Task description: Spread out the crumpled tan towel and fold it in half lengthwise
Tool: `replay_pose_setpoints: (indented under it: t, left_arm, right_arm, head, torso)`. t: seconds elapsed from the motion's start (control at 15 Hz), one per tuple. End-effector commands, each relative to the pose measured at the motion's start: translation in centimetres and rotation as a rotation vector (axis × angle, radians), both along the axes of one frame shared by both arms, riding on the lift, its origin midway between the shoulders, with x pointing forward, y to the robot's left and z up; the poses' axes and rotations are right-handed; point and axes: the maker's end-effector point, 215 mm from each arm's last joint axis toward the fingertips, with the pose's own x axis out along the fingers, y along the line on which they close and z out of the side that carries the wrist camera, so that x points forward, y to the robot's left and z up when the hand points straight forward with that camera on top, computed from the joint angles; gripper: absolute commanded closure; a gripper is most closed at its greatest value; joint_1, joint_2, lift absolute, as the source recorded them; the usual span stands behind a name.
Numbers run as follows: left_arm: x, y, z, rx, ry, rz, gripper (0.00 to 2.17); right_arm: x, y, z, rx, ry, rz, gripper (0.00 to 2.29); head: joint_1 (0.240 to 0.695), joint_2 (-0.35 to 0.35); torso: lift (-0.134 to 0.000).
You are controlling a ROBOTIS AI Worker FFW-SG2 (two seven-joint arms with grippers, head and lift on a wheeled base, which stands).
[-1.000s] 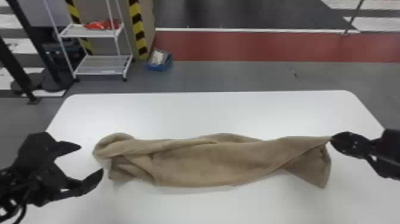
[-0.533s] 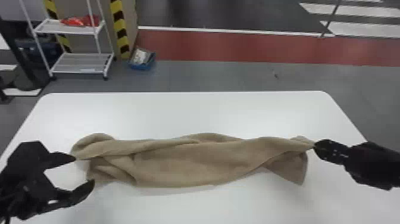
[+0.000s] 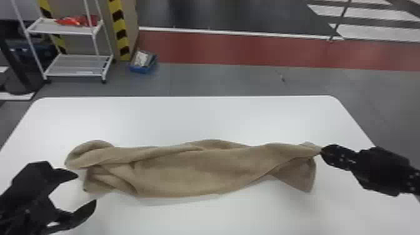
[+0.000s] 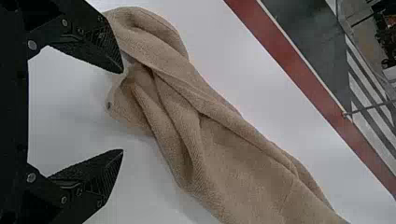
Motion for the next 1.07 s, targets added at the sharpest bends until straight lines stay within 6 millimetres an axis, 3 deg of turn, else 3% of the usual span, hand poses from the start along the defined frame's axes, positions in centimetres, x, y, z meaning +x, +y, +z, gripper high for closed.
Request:
replay_pose_setpoints:
  t: [0.0,0.2,0.6,0.73,1.0]
  left_arm:
    - [0.3,0.5,-0.6,0.021,0.003,0.003,0.33]
    - [0.7,-0.1,-1.3,0.056,-0.018,-0.032,0.45]
    - [1.1,-0.2,-1.4,0.111,-0.054,-0.064,0.46]
    - [1.4,-0.3,-1.3,0.121,-0.070,-0.075,0.78]
    - [1.4,-0.3,-1.6,0.128,-0.071,-0.079,0.78]
  right_arm:
    - [-0.1,-0.2,-0.1,0.000,0.002,-0.005,1.32]
    - [-0.4,-0.5,0.0,-0.002,0.002,-0.013,1.32]
    - [-0.6,-0.5,0.2,-0.002,0.000,-0.017,1.32]
    - [-0.6,-0.6,0.3,-0.002,-0.001,-0.020,1.32]
    - [-0.6,-0.7,0.5,-0.001,-0.004,-0.023,1.32]
  head:
    - [0.695,-0.102]
    - [0.695,-0.097]
    - [0.695,-0.113]
    - [0.695,-0.110]
    - [0.695,-0.112]
  torso:
    - [-0.124]
    - [-0.124]
    - [-0.124]
    - [-0.124]
    - [-0.124]
